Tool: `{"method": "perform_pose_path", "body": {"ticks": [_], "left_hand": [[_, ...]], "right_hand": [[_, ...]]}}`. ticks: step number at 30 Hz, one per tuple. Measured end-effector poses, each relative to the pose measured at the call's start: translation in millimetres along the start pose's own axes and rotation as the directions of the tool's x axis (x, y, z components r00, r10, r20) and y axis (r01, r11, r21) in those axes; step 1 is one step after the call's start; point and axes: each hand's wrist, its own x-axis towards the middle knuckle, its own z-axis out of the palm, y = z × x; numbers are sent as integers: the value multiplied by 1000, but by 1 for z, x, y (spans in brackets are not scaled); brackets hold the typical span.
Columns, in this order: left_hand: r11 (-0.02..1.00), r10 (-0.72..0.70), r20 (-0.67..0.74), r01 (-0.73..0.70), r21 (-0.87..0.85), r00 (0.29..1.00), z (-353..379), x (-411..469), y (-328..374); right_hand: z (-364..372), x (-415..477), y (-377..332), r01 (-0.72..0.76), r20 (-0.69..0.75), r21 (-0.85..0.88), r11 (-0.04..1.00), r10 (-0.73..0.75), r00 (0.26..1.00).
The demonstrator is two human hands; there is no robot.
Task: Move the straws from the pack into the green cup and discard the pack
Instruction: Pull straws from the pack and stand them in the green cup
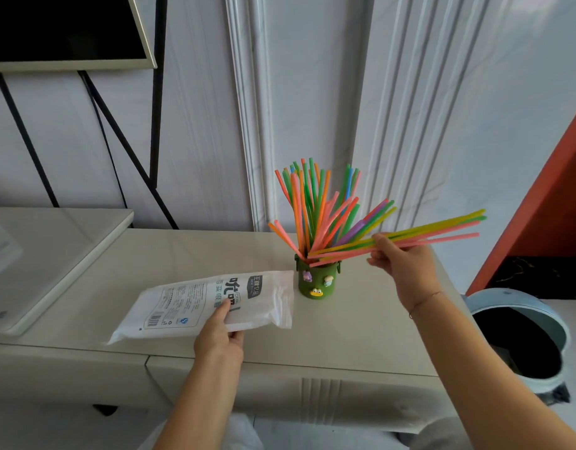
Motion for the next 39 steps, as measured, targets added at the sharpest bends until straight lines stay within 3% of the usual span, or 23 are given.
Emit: {"method": "perform_pose_path", "body": {"ticks": [8, 12, 22, 27, 32, 39], "left_hand": [[1000, -23, 23, 23, 11, 999, 0, 5, -3], [1000, -21, 27, 21, 17, 999, 0, 6, -4], [1000, 24, 56, -25, 18, 998, 1, 6, -6], [999, 35, 86, -37, 13, 996, 1, 6, -8], [996, 44, 77, -37, -82, 996, 2, 7, -8], [997, 23, 88, -17, -77, 996, 3, 0, -10]], "right_hand": [[13, 8, -6, 72, -28, -263, 962, -82, 996], [26, 6, 10, 61, 45, -443, 894, -46, 998], [53, 8, 37, 66, 137, -632, 772, 28, 990], [52, 9, 41, 55, 100, -626, 778, 10, 995], [44, 2, 44, 13, 101, -450, 893, 36, 994], [40, -4, 46, 25, 69, -462, 886, 8, 998]]}}
